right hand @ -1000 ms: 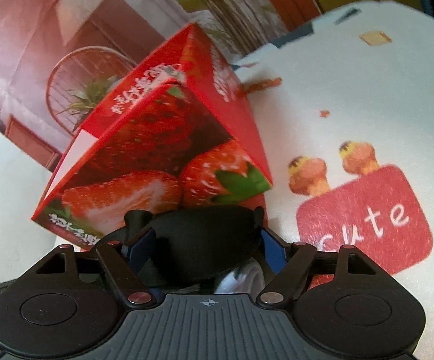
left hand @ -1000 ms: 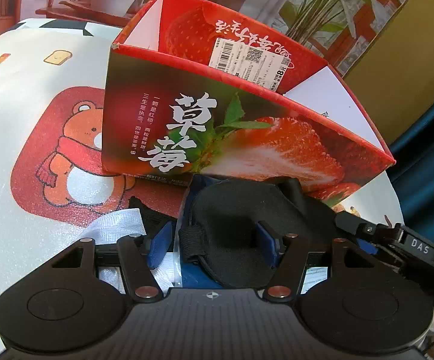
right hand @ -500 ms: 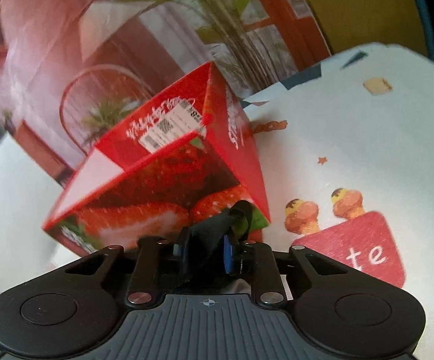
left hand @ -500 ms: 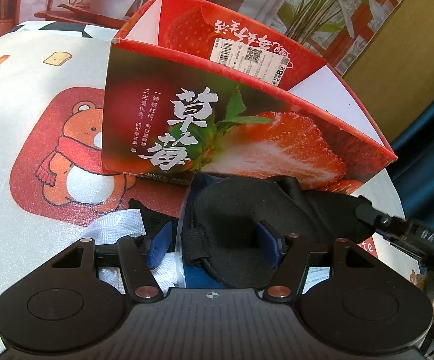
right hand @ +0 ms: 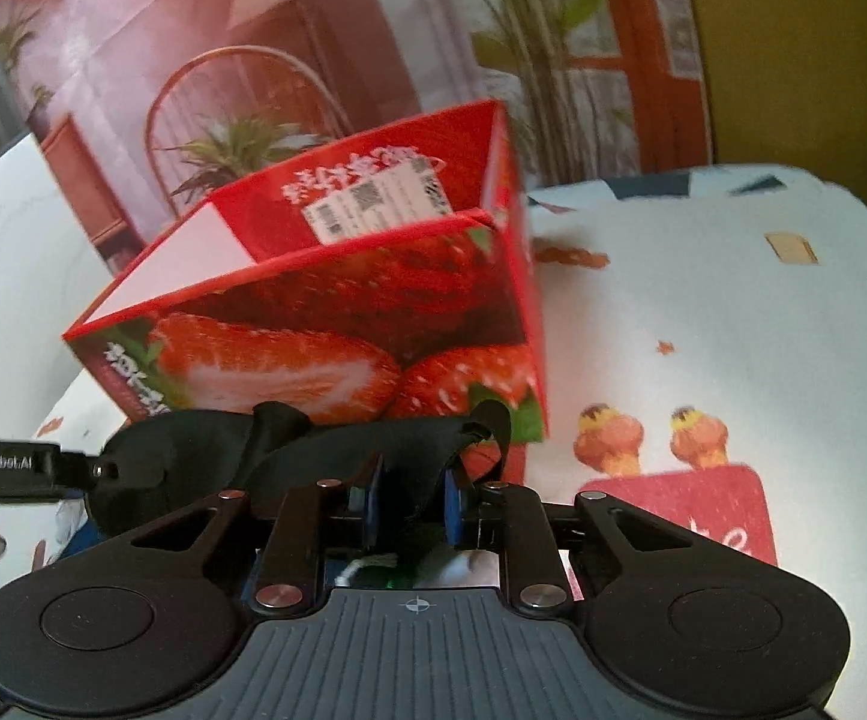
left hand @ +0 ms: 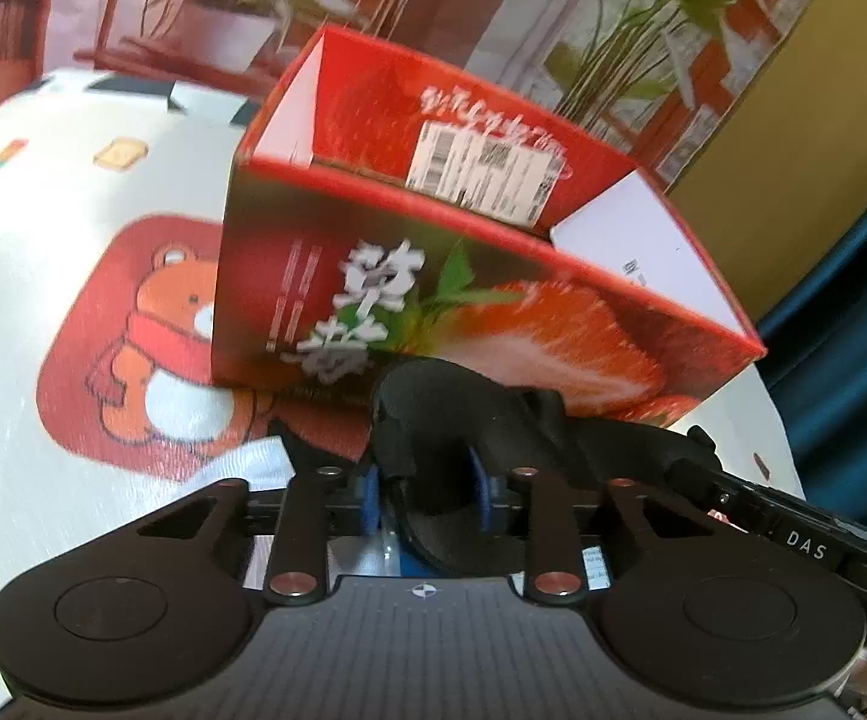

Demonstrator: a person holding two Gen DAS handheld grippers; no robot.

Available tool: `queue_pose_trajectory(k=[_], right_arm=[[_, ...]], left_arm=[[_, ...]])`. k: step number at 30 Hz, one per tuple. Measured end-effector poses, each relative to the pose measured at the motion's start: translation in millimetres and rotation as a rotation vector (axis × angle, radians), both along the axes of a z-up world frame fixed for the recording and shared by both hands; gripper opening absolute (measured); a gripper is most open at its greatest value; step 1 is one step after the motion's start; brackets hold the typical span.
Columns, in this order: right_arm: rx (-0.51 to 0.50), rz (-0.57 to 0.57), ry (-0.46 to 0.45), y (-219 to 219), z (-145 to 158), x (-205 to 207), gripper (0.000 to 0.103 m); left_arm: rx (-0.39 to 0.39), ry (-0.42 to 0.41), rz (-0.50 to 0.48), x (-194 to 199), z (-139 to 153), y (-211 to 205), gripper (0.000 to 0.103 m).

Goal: Organize soft objects
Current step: 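Close the right gripper on the black fabric item and lift it, then carry the black fabric item with the right gripper over the box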

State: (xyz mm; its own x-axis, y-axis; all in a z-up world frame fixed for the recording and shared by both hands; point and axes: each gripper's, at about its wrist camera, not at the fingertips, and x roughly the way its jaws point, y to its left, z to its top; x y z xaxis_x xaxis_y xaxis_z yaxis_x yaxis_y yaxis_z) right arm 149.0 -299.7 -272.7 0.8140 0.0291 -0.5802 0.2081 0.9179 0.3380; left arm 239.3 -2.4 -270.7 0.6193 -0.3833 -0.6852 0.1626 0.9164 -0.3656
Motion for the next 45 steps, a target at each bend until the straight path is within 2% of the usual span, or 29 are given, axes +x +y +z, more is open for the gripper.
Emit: queue_pose_trajectory(k=[4, 8, 12, 15, 18, 22, 26, 31, 33, 36, 39, 45], right_arm=[[-0.051, 0.039, -0.022, 7.3, 10.3, 0.0, 0.018], [-0.051, 0.068, -0.049, 12.9, 19.4, -1.6, 0.018], [-0.046, 0.080, -0.074, 13.8, 25.7, -4.1, 0.018], [-0.045, 0.089, -0.088, 15.2, 30.7, -5.5, 0.018], [-0.013, 0.092, -0.103, 12.6, 32.2, -5.9, 0.019], [0.069, 0.078, -0.098, 7.7, 23.2, -4.0, 0.024], [0.094, 0.080, -0.079, 9.0, 15.5, -1.5, 0.024], [0.054, 0.090, -0.101, 11.3, 24.5, -4.1, 0.020], [0.009, 0.103, -0.120, 15.2, 32.3, -5.9, 0.018], [-0.072, 0.131, -0.155, 20.8, 48.5, -8.8, 0.016], [-0.103, 0.150, -0.203, 20.8, 68.3, -11.1, 0.016], [-0.173, 0.181, -0.281, 19.1, 109.4, -2.9, 0.016]], left_arm=[[0.037, -0.058, -0.010, -3.9, 13.3, -4.8, 0.017], [0.073, -0.105, -0.025, -6.2, 24.9, -6.2, 0.017], [0.055, -0.120, -0.018, -7.7, 31.3, 0.6, 0.017], [0.054, -0.164, -0.026, -12.3, 37.7, 3.7, 0.015], [0.072, -0.191, -0.023, -14.6, 41.2, 4.9, 0.015], [0.086, -0.181, -0.005, -15.3, 37.1, 7.4, 0.015], [0.088, -0.178, -0.002, -16.6, 35.3, 9.0, 0.014], [0.079, -0.189, -0.018, -17.4, 39.7, 8.8, 0.014], [0.047, -0.188, -0.047, -16.3, 43.8, 11.0, 0.014], [0.008, -0.220, -0.062, -16.4, 58.2, 16.3, 0.014], [-0.021, -0.270, -0.072, -19.1, 75.7, 21.0, 0.014], [-0.007, -0.342, -0.078, -16.1, 101.7, 17.0, 0.014]])
